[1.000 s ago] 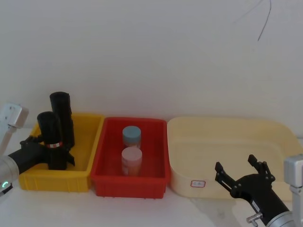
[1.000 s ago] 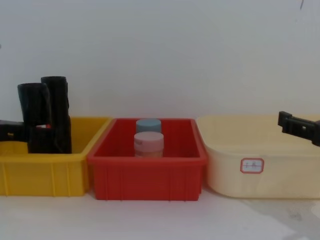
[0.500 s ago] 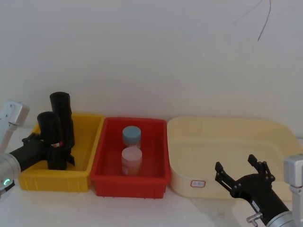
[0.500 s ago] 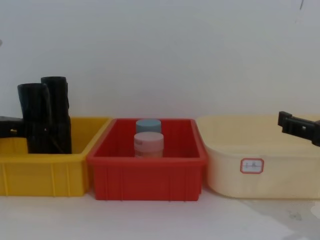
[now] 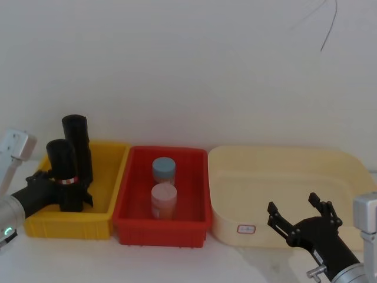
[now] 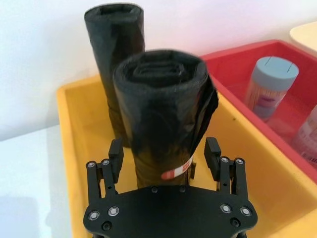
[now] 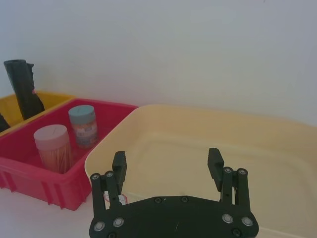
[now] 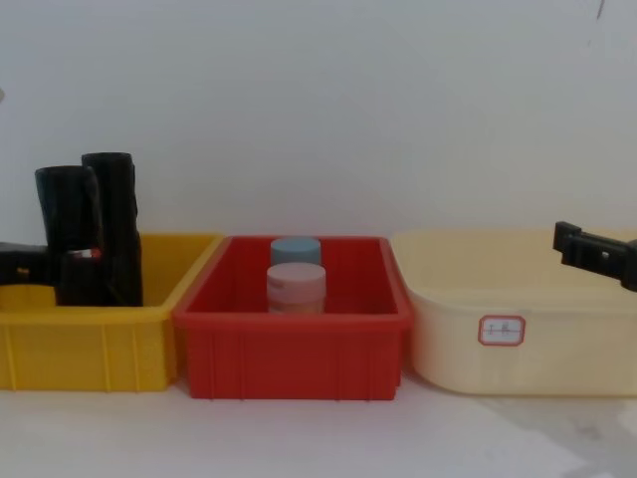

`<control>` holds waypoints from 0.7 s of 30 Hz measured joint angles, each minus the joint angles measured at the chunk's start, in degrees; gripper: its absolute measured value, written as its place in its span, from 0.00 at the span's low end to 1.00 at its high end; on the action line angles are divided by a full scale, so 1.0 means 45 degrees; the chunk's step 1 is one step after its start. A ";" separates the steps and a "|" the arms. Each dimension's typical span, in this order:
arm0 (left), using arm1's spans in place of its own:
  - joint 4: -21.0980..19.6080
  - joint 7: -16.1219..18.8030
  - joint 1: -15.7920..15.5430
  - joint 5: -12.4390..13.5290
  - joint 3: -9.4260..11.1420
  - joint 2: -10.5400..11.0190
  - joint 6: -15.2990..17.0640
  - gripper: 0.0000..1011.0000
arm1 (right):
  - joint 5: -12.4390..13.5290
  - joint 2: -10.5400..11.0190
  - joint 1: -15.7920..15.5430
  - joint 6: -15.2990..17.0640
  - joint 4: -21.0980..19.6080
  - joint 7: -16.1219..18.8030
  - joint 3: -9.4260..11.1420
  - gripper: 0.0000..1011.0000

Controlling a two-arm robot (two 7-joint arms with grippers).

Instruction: Pick up the garbage bag with the one hand and transfer it to the other hand.

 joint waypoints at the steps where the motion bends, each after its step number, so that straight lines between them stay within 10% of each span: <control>1: -0.0041 0.0075 0.0049 0.0027 0.0002 0.0012 0.0051 0.99 | 0.0000 0.0000 0.0001 0.0000 0.0000 0.0000 0.0000 0.99; 21: -0.0263 0.0492 0.0314 0.0208 0.0002 0.0062 0.0336 0.99 | 0.0000 0.0000 0.0000 0.0000 0.0000 0.0000 0.0000 0.99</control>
